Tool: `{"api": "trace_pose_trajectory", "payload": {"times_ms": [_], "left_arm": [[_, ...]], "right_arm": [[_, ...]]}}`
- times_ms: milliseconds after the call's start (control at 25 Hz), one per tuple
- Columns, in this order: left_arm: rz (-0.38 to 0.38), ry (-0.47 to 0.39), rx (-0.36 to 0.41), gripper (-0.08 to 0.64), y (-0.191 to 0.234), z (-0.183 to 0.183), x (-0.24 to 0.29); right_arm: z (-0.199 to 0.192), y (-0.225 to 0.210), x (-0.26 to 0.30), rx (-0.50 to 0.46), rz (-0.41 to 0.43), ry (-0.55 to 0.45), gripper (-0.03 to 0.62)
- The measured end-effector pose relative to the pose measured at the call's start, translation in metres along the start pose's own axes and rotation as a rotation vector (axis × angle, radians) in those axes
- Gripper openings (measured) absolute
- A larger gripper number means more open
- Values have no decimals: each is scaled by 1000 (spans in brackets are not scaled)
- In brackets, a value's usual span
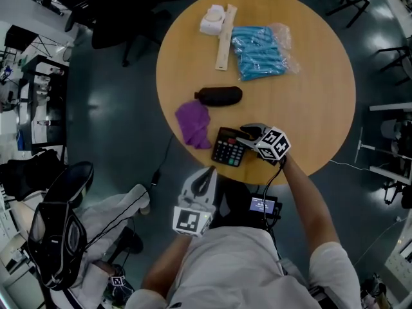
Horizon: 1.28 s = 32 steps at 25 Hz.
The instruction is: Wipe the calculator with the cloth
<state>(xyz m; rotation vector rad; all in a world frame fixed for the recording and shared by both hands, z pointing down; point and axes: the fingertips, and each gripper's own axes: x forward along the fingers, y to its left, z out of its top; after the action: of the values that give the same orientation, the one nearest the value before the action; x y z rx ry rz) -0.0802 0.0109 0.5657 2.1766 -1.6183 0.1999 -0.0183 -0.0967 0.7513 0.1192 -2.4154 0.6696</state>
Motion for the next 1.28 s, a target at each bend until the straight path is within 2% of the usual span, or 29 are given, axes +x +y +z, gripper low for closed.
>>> {"api": "trace_pose_trajectory", "payload": {"times_ms": [160,320,480,800,1000,1160,1280], "left_arm": [[7,6,-10,6,2,-3,2],[16,14,-16,6,5,-4,4],[25,0,-18,6,4,-1,4],[20,-10,-15,6,2,3,-5],[18,-21,-14,6,3,9,-9],[45,-11,-15,6,16,10,-5],[71,36,-1,6,37,-1,14]], "right_arm": [[-3,4,8,1,64,42,104],[-3,5,9,27,91,52,90],[-5,6,5,84,74,45,81],[-19,24,-24,295,-40,-57,57],[-22,29,-51,395,-167,-154,51],[-18,29,-80,495,-235,-266,51],[-9,30,-108,548,-271,-365,51]]}}
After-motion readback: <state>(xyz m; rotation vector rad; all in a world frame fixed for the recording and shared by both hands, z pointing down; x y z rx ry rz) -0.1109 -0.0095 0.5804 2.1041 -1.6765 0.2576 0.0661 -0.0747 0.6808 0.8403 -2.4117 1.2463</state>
